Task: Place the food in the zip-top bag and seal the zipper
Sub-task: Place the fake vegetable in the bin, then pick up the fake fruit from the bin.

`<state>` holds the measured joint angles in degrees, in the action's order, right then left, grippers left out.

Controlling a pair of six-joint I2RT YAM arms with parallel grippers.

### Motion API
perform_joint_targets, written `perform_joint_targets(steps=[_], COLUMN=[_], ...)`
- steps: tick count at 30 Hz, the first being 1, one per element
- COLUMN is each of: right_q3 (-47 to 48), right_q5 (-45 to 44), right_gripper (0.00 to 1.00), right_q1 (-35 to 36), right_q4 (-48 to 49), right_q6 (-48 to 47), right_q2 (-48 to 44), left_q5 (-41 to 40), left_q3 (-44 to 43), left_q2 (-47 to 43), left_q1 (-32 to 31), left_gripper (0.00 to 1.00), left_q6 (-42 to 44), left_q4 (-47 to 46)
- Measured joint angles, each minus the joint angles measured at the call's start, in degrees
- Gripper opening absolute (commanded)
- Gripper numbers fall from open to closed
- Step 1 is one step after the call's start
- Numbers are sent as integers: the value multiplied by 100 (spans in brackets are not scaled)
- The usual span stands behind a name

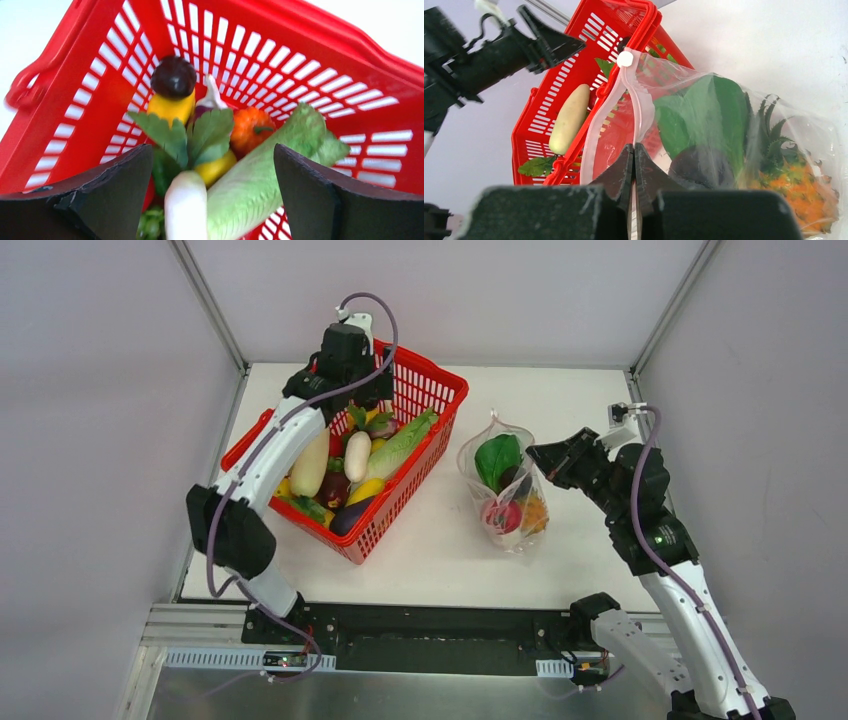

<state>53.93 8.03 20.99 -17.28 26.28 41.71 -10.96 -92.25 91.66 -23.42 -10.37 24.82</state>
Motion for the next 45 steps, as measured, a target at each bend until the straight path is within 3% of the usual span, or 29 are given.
perform_joint_targets(steps=[5, 11, 28, 36, 45], right_q3=[0, 0, -39, -94, -133], right_q5=[-13, -9, 90, 136, 144], right_gripper=[0, 0, 0, 0, 0], right_q1=[0, 0, 0, 0, 0], right_q4=[160, 334, 472, 505, 507], right_q6=[7, 15, 24, 24, 24], right_q2=[39, 201, 275, 247, 208], left_q5=[299, 26, -1172, -1759, -1869], left_q3=[-739, -702, 483, 673, 636], left_q2=[1115, 1906, 2151, 2321, 2549], left_q1=[341, 516, 446, 334, 315], left_gripper=[87, 86, 76, 77, 76], left_q6=[-127, -518, -1373, -1591, -1937], left_q4=[-13, -407, -2903, -3165, -3136])
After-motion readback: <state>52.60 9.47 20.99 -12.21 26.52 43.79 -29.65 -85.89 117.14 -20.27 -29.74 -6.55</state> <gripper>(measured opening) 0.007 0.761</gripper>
